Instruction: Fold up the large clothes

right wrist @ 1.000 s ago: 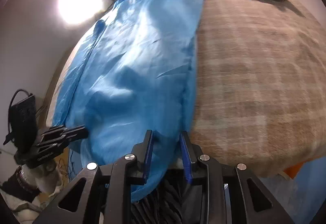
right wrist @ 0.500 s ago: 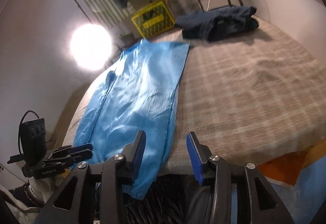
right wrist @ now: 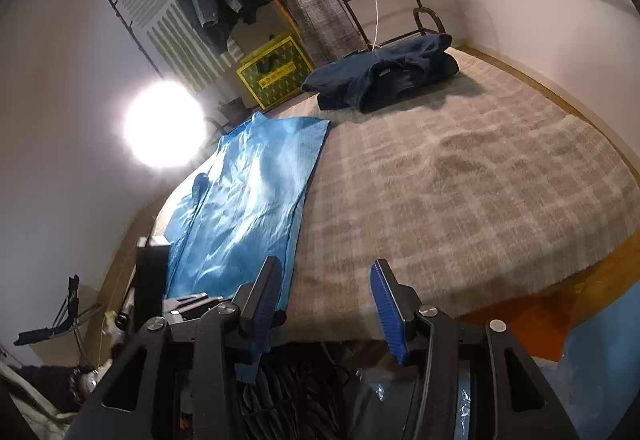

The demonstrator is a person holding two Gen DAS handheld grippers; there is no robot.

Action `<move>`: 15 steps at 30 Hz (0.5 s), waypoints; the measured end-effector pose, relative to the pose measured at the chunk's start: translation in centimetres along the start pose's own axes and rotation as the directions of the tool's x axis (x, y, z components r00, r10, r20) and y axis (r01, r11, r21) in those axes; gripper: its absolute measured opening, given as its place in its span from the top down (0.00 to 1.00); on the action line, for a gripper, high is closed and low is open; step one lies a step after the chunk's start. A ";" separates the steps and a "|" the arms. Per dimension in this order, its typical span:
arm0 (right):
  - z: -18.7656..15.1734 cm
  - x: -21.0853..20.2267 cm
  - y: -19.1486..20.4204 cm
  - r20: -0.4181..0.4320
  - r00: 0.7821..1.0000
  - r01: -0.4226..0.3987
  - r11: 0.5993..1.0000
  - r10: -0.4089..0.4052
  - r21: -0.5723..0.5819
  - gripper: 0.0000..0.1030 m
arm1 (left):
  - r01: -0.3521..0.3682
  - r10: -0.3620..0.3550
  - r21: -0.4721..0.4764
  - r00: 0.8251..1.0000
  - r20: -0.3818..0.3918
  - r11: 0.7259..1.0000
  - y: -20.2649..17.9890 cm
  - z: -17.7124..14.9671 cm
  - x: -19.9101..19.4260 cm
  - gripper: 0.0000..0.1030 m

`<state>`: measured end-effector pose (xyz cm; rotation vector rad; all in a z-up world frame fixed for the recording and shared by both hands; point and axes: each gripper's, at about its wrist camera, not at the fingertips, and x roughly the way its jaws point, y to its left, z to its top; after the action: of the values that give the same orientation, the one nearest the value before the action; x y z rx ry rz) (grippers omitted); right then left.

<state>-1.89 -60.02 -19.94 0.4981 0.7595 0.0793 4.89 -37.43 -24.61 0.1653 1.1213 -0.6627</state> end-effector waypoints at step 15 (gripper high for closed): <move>5.9 12.4 0.6 -0.117 0.982 -0.146 0.988 0.150 0.040 0.45 | 0.265 -0.245 -0.212 0.962 0.117 0.940 5.8 0.2 -4.0 0.98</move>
<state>11.15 -58.82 -23.94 0.5829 0.8410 0.2381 7.27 -31.24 -22.14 -0.2077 1.1331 -0.7586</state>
